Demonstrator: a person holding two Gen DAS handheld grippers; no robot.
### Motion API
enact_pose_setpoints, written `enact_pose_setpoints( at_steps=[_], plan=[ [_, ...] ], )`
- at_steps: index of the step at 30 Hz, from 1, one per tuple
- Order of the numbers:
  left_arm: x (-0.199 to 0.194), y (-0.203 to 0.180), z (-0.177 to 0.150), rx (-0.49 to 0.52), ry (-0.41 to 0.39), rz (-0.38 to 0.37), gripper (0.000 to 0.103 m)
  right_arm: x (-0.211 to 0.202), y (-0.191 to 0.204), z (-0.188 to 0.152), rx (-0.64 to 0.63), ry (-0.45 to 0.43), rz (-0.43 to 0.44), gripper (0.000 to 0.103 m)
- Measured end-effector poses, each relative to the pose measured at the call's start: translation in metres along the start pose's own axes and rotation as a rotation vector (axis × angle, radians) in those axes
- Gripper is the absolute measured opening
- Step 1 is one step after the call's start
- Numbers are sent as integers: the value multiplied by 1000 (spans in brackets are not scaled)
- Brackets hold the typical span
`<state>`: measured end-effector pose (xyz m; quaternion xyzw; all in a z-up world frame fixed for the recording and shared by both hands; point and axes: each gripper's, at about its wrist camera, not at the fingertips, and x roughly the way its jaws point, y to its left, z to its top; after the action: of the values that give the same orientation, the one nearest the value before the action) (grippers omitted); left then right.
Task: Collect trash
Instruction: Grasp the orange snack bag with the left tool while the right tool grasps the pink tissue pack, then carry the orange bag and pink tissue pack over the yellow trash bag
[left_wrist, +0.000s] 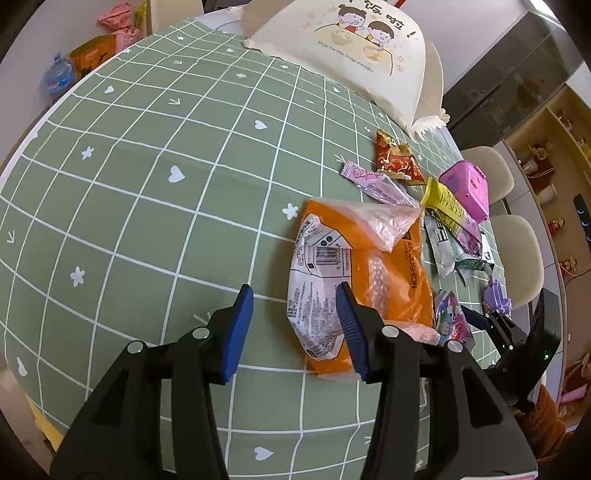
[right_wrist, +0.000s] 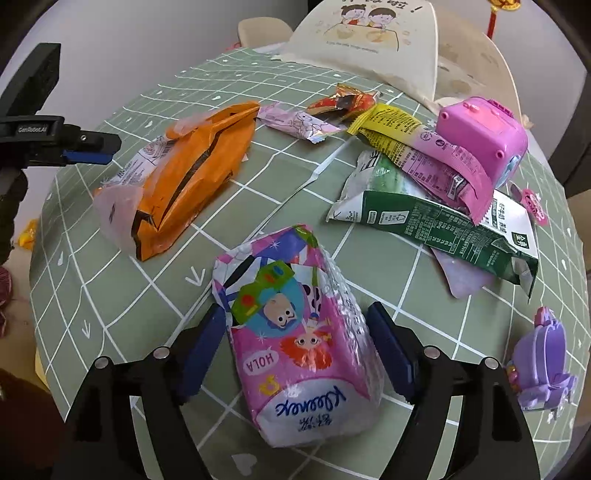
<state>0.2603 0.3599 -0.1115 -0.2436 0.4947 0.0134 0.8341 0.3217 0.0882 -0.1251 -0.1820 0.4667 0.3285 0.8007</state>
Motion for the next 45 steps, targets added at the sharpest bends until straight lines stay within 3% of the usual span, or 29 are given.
enact_pose_setpoints(
  at_steps=[1, 2, 3, 4, 6, 12, 19, 21, 23, 28, 36, 40, 45],
  plan=[
    [0, 0, 0, -1, 1, -4, 45, 1, 0, 1, -1, 1, -2, 74],
    [0, -1, -2, -1, 3, -12, 45, -2, 0, 1, 6, 1, -6, 66],
    [1, -3, -2, 1, 4, -18, 45, -3, 1, 1, 9, 1, -4, 42],
    [0, -5, -3, 5, 5, -26, 46, -8, 0, -2, 10, 5, 5, 32],
    [1, -9, -5, 12, 7, -43, 47, -18, 0, -5, 24, 1, 5, 26],
    [12, -14, -5, -12, 0, -31, 54, -54, -6, -16, 94, -56, -51, 25],
    [34, -26, -2, -26, 33, 81, 54, -79, -34, -32, 289, -105, -84, 25],
    [37, -32, -2, -16, 33, 117, 43, -84, -42, -40, 328, -107, -90, 25],
    [42, -40, -1, 1, 35, 148, 14, -87, -47, -48, 352, -97, -111, 25],
    [31, -67, -3, 37, -14, 82, 1, -98, -52, -64, 380, -90, -132, 25],
    [-41, -134, 6, 117, -179, -50, 1, -143, -63, -80, 410, -173, -125, 25],
    [-71, -166, 0, 130, -222, -117, 1, -174, -65, -88, 411, -235, -123, 25],
    [-97, -216, -7, 197, -264, -177, 1, -219, -69, -101, 374, -316, -192, 25]
  ],
)
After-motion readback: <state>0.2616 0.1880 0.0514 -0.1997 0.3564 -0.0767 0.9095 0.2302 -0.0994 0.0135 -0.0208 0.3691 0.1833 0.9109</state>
